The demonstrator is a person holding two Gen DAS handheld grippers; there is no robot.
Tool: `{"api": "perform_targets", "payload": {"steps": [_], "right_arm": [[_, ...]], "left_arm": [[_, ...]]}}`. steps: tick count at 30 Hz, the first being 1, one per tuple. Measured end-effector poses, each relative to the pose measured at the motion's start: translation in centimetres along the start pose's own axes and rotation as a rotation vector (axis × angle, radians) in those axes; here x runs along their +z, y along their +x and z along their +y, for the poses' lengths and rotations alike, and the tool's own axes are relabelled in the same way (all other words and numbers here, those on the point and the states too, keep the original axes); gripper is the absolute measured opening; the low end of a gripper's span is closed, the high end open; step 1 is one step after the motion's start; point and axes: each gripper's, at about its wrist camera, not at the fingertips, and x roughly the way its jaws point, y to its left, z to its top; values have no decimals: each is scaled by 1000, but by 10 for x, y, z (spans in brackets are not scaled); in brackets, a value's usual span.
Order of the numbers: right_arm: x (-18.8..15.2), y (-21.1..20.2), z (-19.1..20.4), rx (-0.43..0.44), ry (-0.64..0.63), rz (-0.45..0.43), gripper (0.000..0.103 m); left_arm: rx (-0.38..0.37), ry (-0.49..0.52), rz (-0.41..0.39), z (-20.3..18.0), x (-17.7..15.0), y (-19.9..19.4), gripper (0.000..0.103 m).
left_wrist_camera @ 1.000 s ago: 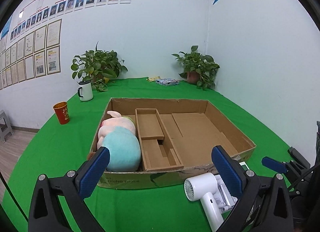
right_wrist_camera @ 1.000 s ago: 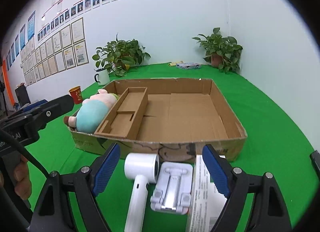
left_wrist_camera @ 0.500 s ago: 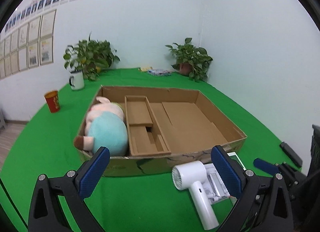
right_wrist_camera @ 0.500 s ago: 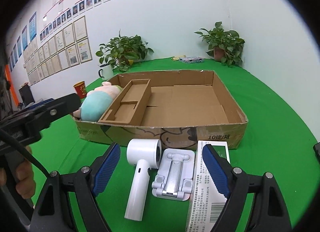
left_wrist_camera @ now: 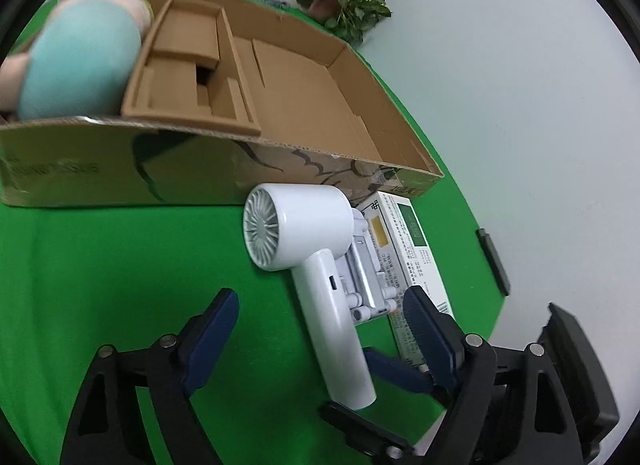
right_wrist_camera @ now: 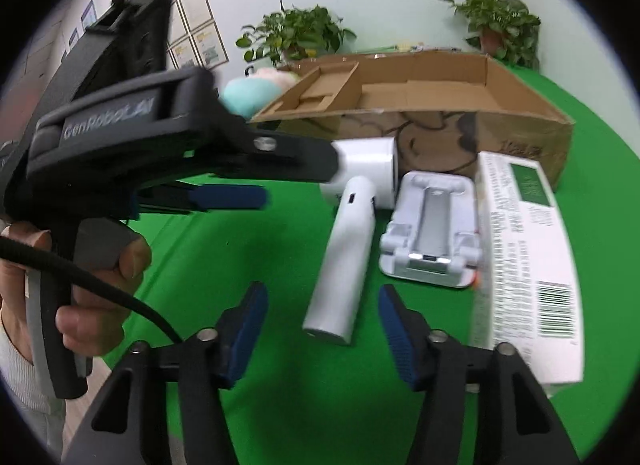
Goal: Organize objects
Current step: 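Grasp the white hair dryer by its handle with the right gripper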
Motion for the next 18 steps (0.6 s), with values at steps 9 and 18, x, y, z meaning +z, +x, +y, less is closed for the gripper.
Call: {"api": "perform_targets", "payload": {"steps": [9,18], "right_arm": [[-13,-3,7,-26,-13,58,28],[-17,0,7,4,8,80,46]], "left_arm": [[-54,13,81,-1,-28,15,74],[-53,-27,69,6,-32,19,64]]}}
